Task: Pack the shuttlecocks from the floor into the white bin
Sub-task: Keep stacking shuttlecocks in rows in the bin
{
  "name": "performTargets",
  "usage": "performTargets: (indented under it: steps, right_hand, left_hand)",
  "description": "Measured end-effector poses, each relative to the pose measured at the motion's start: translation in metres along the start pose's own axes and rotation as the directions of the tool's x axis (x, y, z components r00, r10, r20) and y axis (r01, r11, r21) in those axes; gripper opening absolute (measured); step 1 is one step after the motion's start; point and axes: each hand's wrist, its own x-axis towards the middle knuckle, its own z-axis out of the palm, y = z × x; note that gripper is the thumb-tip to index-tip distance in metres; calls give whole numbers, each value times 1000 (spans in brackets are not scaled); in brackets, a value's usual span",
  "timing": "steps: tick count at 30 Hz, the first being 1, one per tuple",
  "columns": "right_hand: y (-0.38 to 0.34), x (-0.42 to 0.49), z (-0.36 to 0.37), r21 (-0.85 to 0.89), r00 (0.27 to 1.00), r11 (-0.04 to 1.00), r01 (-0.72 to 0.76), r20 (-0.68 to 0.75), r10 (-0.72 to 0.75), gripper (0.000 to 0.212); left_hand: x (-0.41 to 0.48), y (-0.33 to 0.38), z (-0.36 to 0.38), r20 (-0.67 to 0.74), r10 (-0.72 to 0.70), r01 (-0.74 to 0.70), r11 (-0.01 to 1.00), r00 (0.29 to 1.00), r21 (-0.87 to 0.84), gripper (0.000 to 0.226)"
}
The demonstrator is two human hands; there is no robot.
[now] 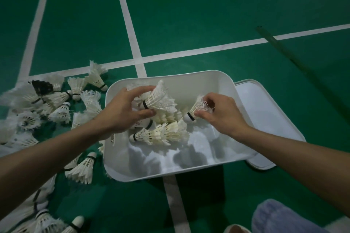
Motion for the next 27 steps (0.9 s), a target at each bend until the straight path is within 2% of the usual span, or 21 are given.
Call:
performTargets:
  steps: [4,9,14,22,27]
  right_hand:
    - [4,-2,4,129,995,988,-90,52,83,54]
    - [19,0,9,4,992,997,-83,94,83,26]
    - [20,-2,9,-14,978,991,-134,158,135,29]
    - [26,-7,17,3,964,975,-222,151,219,25]
    - [28,-1,25,-64,958,971,-230,158,237,23]
  left_hand:
    - [2,-5,1,-3,-15,15,999,1000,31,62]
    - [5,-8,4,18,-56,54,996,998,64,66]
    - [6,-12,4,30,-51,48,995,998,87,67]
    - [6,-16,2,31,-74,71,993,997,94,66]
    - [6,-16,6,36,-87,84,993,996,83,65]
